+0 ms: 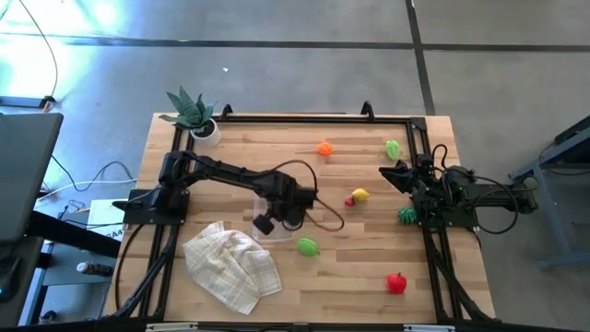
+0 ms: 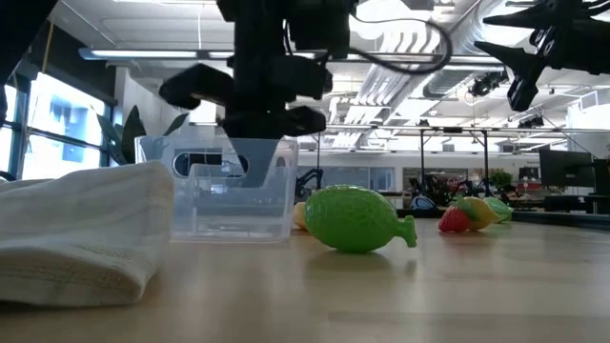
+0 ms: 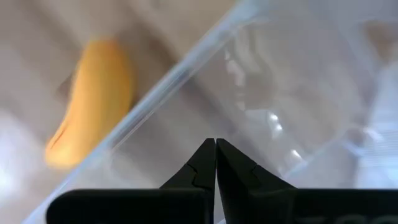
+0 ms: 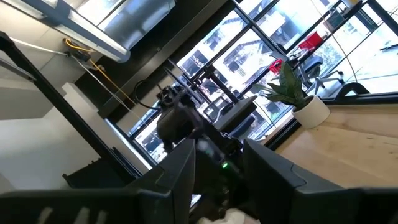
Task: Pick and placing Produce into tupperware
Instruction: Prepare the transparent bin on the table
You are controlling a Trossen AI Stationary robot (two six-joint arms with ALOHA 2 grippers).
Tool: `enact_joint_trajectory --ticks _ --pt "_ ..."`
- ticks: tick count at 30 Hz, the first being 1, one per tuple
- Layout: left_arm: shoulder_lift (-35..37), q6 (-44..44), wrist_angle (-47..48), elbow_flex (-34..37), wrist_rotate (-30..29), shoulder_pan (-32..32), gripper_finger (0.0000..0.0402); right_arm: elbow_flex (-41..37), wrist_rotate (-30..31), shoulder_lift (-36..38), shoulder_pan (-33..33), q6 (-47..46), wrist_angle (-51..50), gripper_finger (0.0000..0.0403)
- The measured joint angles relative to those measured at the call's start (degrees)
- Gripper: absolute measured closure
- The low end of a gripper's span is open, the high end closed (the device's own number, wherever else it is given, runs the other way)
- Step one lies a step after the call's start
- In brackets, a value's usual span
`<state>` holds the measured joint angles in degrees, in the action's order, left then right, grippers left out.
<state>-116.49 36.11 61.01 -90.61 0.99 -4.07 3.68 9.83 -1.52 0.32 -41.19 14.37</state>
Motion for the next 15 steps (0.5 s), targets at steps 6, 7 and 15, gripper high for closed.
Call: enact_joint_trajectory --ticks 6,7,15 --pt "0.0 0.23 -4.5 0.0 6.48 -3.16 0.0399 0.0 -0.4 -0.01 0.01 -0.19 -0.01 0.0277" --pt "0.0 0.72 -4.83 -0.02 7.68 -3.16 0.0399 0.0 -0.5 0.0 0.01 -0.33 0.0 0.0277" --pt "-0.75 2.44 -6.1 -0.04 8.43 -3.04 0.0399 0.0 -0.75 0.0 0.02 -0.37 -0.02 0.0277"
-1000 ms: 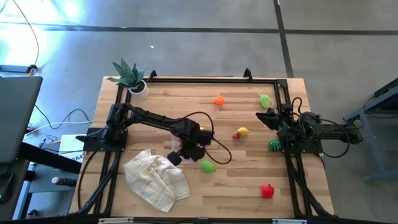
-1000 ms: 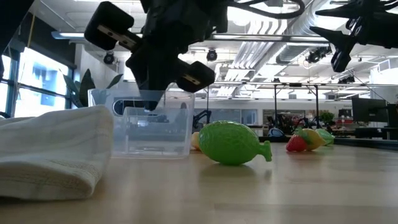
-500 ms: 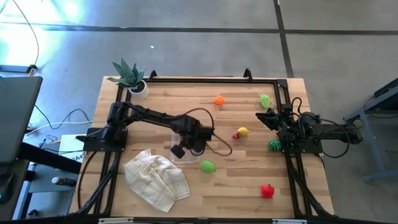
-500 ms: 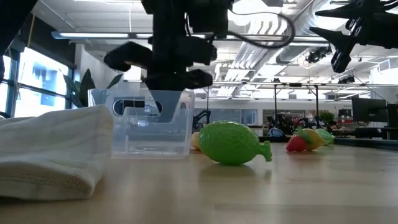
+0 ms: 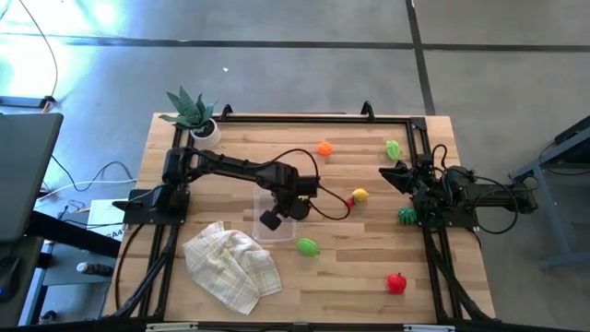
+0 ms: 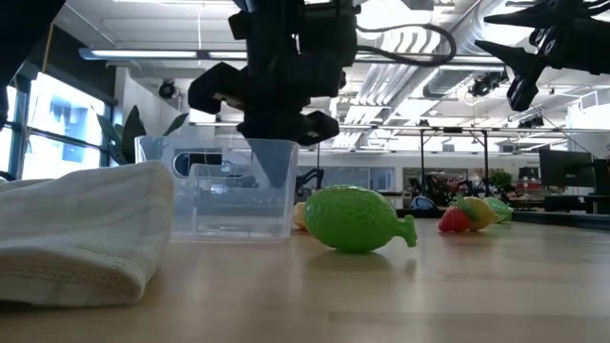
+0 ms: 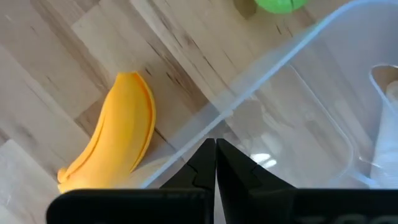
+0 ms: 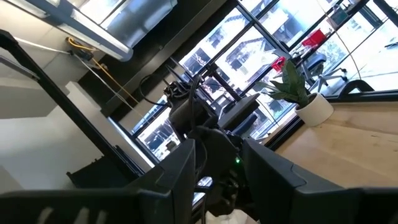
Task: Pick and placing Produce into tupperware
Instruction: Prepare the transparent bin on the table, then put the yellow lemon into the transparent bin
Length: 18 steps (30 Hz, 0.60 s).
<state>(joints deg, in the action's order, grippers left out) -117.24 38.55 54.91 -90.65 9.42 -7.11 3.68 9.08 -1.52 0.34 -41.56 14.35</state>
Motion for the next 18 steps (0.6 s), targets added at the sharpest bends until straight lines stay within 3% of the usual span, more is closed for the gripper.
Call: enact_joint_trajectory --ticks 18 --pt "0.03 -0.07 -0.88 0.0 0.59 0.0 0.0399 0.0 -0.11 0.0 0.0 0.0 -0.46 0.0277"
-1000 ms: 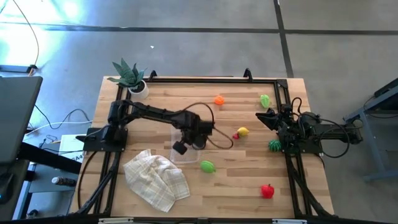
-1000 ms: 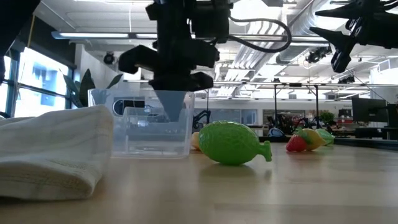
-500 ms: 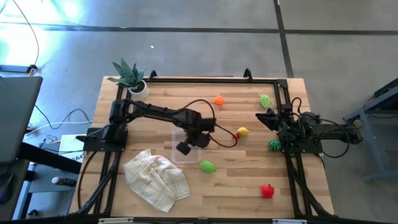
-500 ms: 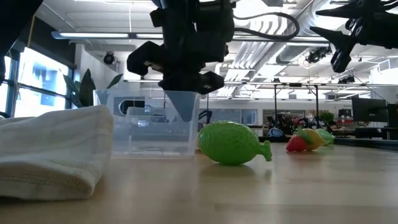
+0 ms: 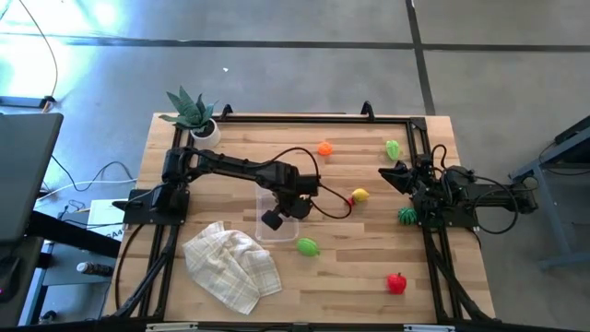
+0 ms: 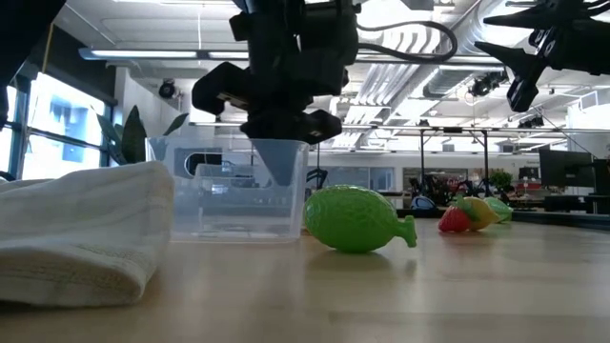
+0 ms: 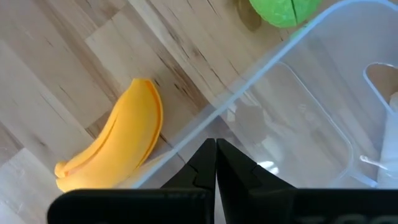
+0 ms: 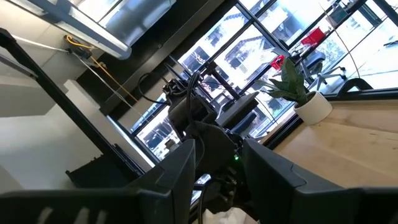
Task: Pick and placing Produce into tupperware
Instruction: Put the yellow lemon into the transparent bin
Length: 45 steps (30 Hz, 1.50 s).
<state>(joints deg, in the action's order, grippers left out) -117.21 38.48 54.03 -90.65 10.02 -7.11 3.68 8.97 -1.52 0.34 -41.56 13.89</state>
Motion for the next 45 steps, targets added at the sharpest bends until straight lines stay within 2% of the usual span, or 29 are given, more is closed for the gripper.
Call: enact_joint_trajectory --ticks 15,21,32,37,45 --pt "0.0 -1.44 -0.85 0.0 -0.17 0.0 0.0399 0.0 -0.07 0.0 -0.02 0.02 0.02 0.0277" --pt "0.0 1.86 -1.39 0.02 4.14 0.4 0.0399 0.0 -0.09 0.0 -0.01 0.02 0.04 0.0277" --pt "0.0 1.17 -1.39 0.02 4.38 0.74 0.0399 0.0 -0.13 0.0 -0.02 0.02 0.04 0.0277" --pt "0.0 -0.6 1.43 -2.41 1.02 0.7 0.0399 0.0 -0.22 0.0 -0.02 0.02 0.04 0.0277" --pt "1.85 -1.82 12.25 -10.7 -5.89 0.7 0.0399 0.0 -0.5 0.0 0.0 0.2 0.06 0.0277"
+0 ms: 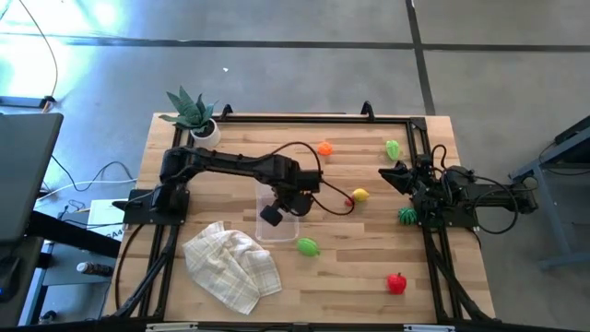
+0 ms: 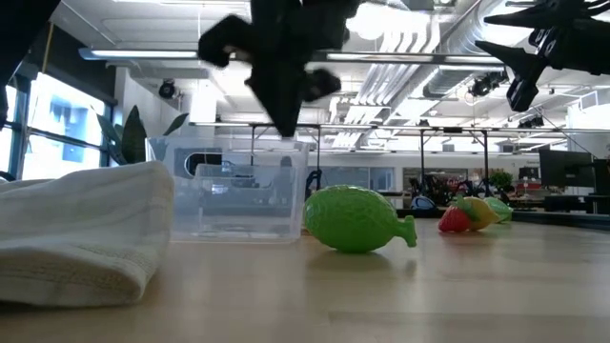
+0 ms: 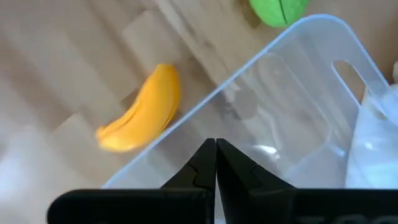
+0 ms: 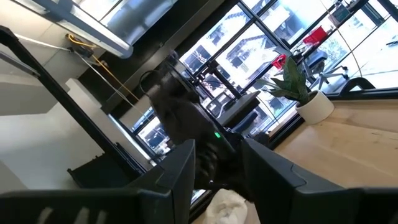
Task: Pick and placing Produce into tupperware
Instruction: Put the yellow lemon into the transparent bin
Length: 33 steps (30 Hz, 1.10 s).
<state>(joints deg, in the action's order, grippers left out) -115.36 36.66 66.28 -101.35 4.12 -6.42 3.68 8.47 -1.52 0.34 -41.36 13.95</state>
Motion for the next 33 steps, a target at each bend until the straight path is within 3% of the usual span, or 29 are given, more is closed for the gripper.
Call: enact_joint_trajectory --ticks 7,12,15,24,28,33 --pt "12.76 -4.71 2.35 -2.28 -3.52 -1.19 0.0399 -0.01 0.0 0.09 0.0 0.47 0.04 0.0277" --pt "27.03 -7.68 0.35 2.36 -11.31 -1.99 0.0399 -0.02 0.0 0.04 -0.02 0.89 0.49 0.0277" --pt "36.97 -8.71 -6.03 10.1 -13.19 -2.38 0.0399 -0.02 0.0 0.04 -0.02 0.89 0.83 0.0277" --pt "64.47 -14.8 -30.19 42.86 -9.97 -2.58 0.0399 -0.02 0.02 0.04 0.0 0.89 0.9 0.0277" --pt "71.46 -16.38 -34.28 52.19 -7.39 -2.58 0.0399 -0.02 0.04 0.04 0.0 1.28 0.92 0.0277" --pt "75.42 -17.68 -34.8 59.03 -6.82 -2.58 0.0399 -0.02 0.09 0.02 0.02 -1.11 0.99 0.0277"
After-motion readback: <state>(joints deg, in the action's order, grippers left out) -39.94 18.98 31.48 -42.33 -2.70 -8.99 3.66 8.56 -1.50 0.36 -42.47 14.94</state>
